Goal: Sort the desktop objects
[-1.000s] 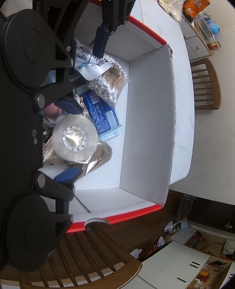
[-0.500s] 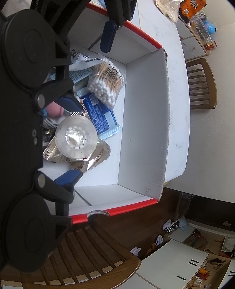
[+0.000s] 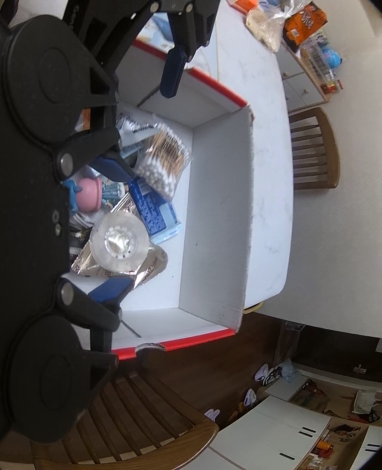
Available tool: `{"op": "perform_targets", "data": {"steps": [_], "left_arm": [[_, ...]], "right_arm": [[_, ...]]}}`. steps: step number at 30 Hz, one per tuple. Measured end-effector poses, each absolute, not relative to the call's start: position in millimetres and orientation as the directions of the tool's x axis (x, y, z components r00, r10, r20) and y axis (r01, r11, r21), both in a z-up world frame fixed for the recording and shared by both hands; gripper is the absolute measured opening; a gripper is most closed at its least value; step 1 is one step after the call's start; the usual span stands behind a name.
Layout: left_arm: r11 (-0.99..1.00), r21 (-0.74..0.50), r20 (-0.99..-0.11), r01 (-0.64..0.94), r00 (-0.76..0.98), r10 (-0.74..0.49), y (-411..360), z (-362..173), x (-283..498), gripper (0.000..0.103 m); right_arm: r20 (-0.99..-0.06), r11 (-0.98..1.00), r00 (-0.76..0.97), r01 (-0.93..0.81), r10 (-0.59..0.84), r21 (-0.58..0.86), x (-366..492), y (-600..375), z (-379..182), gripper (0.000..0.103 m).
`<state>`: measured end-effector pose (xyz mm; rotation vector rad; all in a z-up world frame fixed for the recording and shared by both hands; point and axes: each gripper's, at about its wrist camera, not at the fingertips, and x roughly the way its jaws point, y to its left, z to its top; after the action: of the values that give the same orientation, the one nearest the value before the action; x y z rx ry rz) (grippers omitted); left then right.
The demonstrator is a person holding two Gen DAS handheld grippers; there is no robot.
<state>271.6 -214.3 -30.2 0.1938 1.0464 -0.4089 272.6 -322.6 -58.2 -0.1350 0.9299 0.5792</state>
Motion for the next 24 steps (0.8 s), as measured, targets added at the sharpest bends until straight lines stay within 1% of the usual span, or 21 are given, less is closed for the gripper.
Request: {"op": "perform_targets", "data": {"steps": [13,18,24], "left_arm": [[0.914,-0.061,-0.857,0.400,0.449,-0.253,-203.4,-20.3,259.2,0.076],[0.917,-0.074,-0.849,0.392,0.458,-0.264,-195.2,-14.8,251.5,0.076],[0.919,-0.085,-0.839,0.384,0.470,-0.274,-191.0,-5.5,242.7,0.076]], "right_arm": [[-0.752,0.828,0.466,-0.529,0.467,0.186,248.5,-332.0,-30.8,0.073],[-0.736,0.825,0.477,-0.530,0.480,0.195,238.3,-337.2,-21.1,0.075],[-0.710,0.816,0.484,-0.534,0.511,0.223,226.8,-341.9,-8.6,0.082]]}}
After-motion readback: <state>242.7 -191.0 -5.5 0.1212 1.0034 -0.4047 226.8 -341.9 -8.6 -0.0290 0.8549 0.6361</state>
